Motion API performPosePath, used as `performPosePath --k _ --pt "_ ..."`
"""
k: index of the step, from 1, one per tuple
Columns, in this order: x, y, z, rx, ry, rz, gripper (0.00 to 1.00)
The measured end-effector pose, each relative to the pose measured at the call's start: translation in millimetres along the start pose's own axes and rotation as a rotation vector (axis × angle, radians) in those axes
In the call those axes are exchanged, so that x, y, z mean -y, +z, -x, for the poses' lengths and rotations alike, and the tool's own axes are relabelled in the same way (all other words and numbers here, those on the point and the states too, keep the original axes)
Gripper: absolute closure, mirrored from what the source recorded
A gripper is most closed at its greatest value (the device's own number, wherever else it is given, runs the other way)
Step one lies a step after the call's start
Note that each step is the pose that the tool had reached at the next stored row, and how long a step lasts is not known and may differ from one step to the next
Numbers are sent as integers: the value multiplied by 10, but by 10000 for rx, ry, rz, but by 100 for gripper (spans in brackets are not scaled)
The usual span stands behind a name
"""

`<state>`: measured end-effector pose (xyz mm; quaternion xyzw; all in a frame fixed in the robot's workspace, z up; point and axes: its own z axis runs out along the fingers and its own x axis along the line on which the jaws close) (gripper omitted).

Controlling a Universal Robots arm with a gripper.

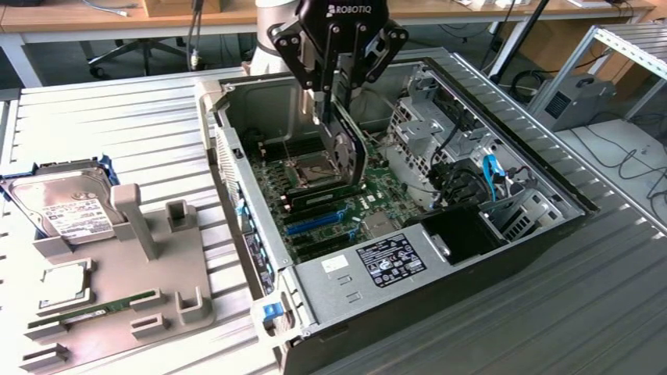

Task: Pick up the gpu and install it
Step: 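Pick up the gpu and move the gpu toward the slot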

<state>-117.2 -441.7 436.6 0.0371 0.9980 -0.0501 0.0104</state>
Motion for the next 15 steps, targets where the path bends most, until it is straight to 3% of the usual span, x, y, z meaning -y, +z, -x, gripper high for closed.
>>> performPosePath --k 15 --pt "-42 26 181 1 1 2 74"
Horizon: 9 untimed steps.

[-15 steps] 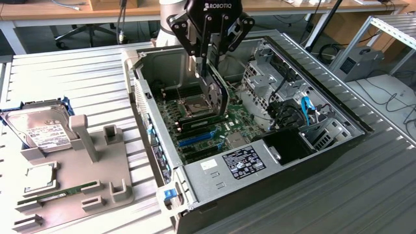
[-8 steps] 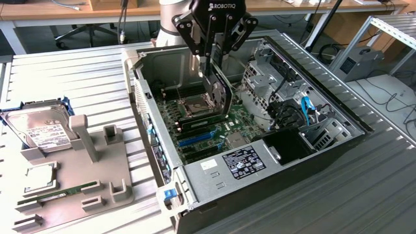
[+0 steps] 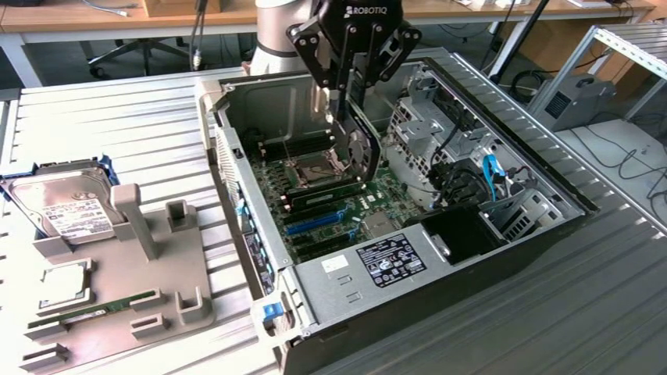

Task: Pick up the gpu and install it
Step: 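Pick up the gpu and move the gpu toward the slot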

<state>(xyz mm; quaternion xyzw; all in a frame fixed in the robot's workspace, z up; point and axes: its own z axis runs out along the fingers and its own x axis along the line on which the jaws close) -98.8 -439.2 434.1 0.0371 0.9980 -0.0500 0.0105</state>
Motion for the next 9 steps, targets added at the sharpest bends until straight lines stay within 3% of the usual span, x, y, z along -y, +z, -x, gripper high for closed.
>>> performPosePath --k 9 --pt "-4 11 26 -1 -3 -1 74"
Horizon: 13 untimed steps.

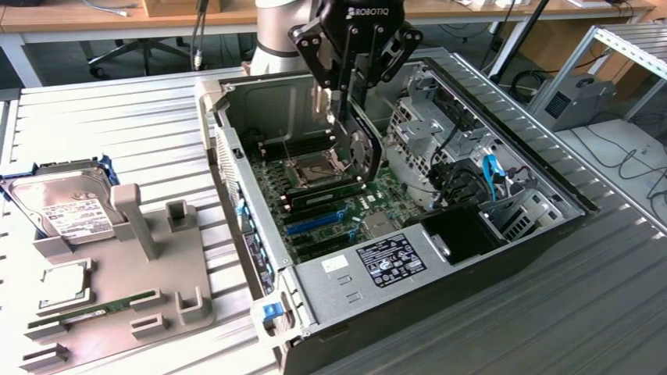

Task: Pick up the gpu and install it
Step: 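Pick up the gpu and move the gpu toward the slot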

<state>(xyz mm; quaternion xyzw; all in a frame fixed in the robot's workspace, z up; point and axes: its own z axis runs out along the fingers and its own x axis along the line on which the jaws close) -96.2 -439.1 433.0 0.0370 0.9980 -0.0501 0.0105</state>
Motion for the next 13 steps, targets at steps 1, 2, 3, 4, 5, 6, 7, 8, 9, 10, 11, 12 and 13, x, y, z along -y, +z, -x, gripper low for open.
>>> performPosePath --k 1,2,3,4,5,6,7,8,9,10,11,12,13 --pt "-1 1 6 0 1 1 74" --pt "-1 1 12 0 2 1 74" --pt "-2 1 20 0 2 1 74" --pt "-2 1 27 0 1 0 74" --pt "-2 2 32 0 2 1 74" --pt "-3 2 38 1 2 1 74" --pt "-3 2 42 1 2 1 74" --pt "-3 2 46 0 2 1 74" --pt "-4 3 52 0 2 0 74" --pt "-4 3 57 1 2 1 74" --pt "-5 3 66 0 2 0 74" --pt "-6 4 76 0 2 0 74" --pt "-6 5 81 0 2 1 74"
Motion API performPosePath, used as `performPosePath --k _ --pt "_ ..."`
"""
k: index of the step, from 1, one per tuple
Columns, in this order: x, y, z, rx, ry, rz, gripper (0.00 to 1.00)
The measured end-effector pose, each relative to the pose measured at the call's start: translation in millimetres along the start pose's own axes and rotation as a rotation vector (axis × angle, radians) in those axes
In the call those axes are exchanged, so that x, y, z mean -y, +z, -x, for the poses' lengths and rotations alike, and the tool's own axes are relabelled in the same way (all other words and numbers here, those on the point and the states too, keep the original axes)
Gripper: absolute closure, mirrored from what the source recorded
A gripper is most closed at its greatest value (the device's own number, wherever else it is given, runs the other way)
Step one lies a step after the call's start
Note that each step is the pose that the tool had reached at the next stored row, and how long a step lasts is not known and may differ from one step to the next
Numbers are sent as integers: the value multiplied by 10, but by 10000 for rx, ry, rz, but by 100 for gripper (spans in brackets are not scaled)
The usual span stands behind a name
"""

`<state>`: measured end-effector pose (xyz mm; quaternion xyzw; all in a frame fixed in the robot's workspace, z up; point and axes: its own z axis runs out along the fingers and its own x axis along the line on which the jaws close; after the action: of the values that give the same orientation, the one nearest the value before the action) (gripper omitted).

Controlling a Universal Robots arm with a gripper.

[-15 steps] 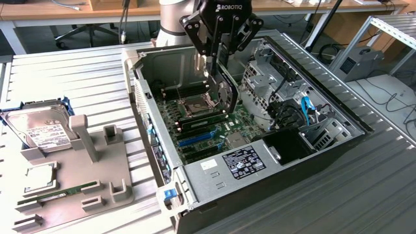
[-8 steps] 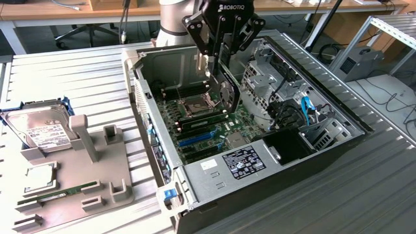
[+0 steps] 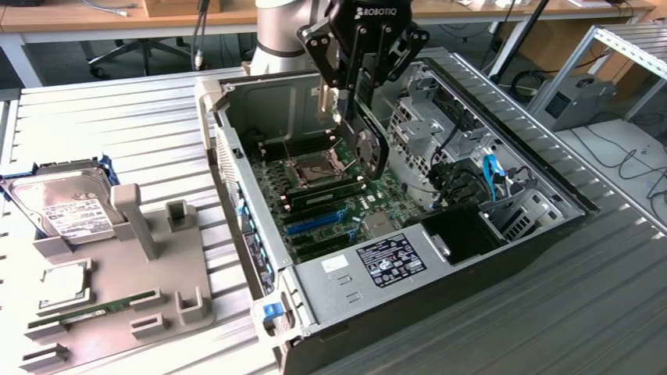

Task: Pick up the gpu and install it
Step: 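Pick up the gpu and move the gpu toward the slot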

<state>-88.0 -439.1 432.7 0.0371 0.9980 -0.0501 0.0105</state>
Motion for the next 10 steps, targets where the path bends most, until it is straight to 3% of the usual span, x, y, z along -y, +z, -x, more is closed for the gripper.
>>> performPosePath --k 10 --pt "-3 2 41 0 0 0 74"
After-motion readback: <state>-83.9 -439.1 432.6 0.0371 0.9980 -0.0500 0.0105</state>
